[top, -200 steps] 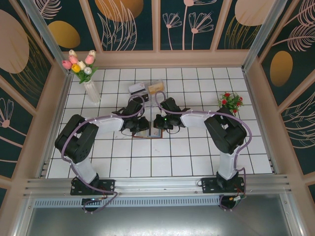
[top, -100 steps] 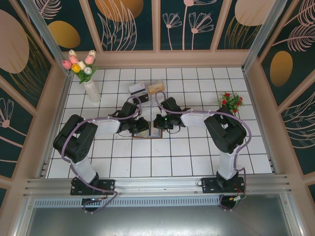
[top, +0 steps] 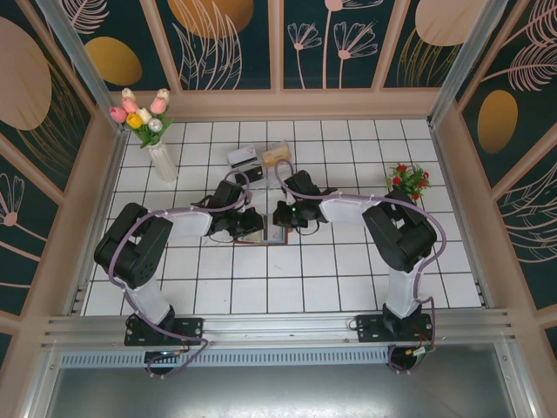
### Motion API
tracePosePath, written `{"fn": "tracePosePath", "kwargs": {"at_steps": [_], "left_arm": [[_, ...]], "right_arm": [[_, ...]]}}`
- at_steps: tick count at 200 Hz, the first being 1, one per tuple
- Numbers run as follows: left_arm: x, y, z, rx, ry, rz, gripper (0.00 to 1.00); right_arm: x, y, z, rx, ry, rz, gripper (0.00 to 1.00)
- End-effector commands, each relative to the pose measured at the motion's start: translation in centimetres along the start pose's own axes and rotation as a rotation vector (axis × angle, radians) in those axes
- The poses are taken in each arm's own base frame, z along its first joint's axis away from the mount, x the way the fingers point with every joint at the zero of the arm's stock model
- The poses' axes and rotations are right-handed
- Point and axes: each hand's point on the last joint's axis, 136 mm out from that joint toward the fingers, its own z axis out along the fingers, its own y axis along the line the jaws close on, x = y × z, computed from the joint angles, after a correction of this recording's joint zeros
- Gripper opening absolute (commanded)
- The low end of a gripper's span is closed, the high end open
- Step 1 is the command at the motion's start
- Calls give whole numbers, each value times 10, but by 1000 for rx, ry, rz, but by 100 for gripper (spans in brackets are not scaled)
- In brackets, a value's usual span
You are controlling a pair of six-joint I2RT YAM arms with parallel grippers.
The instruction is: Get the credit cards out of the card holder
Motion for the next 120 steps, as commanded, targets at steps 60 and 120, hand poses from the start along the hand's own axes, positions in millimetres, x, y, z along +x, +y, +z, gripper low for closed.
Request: {"fn": "tracePosePath", "kwargs": {"at_steps": [60,120], "left_arm": [[10,12,3,-35,28,3,13],[14,15,4,-26,27,-8,14]], "right_arm": [[3,-22,-4,105,3,17,5],[14,-38,7,148,43,34,5]]}}
